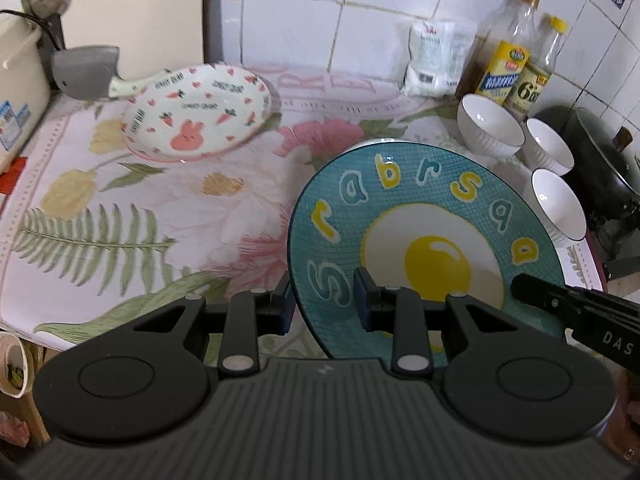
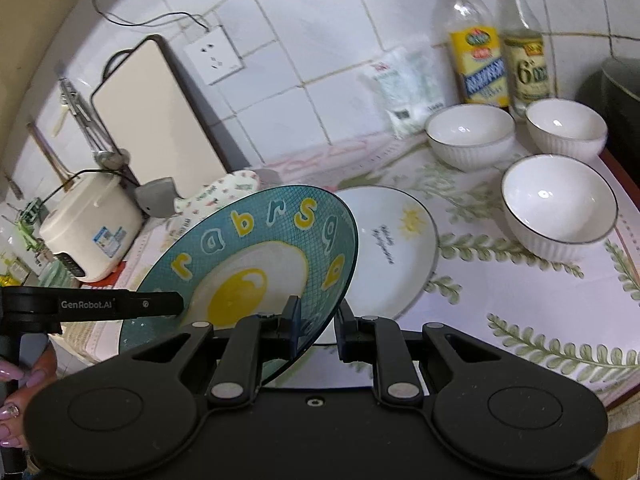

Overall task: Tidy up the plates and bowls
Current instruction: 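Lift the blue plate with both grippers and carry it over the white plate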

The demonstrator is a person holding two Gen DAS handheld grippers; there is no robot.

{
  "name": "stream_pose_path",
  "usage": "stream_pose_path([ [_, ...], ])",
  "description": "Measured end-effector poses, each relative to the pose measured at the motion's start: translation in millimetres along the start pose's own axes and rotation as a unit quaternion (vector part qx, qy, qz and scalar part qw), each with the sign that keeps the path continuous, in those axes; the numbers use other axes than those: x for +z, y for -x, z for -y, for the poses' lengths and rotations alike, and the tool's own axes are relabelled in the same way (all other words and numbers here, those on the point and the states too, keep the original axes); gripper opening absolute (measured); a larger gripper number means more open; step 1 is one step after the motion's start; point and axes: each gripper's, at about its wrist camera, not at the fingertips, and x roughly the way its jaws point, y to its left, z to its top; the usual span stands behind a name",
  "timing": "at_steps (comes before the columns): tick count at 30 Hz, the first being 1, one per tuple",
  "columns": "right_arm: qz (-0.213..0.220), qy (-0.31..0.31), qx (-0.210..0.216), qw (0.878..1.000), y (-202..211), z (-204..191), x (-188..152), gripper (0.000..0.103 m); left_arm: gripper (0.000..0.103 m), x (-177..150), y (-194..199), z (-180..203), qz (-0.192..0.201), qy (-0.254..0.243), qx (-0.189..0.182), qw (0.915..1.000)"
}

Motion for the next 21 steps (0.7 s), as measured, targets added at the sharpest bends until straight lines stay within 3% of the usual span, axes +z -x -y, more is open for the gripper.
stream_pose_path([
  [12, -0.044, -0.034, -0.029, 0.998, -27, 27, 3, 0.022, 0.028, 6, -48, 9, -0.047, 0.005, 0.000, 0.9989],
  [21, -0.067, -0.009, -0.052, 0.996, -53, 32, 28, 0.022, 0.028, 19, -71, 8, -0.070, 0.028, -0.003, 0.9971],
])
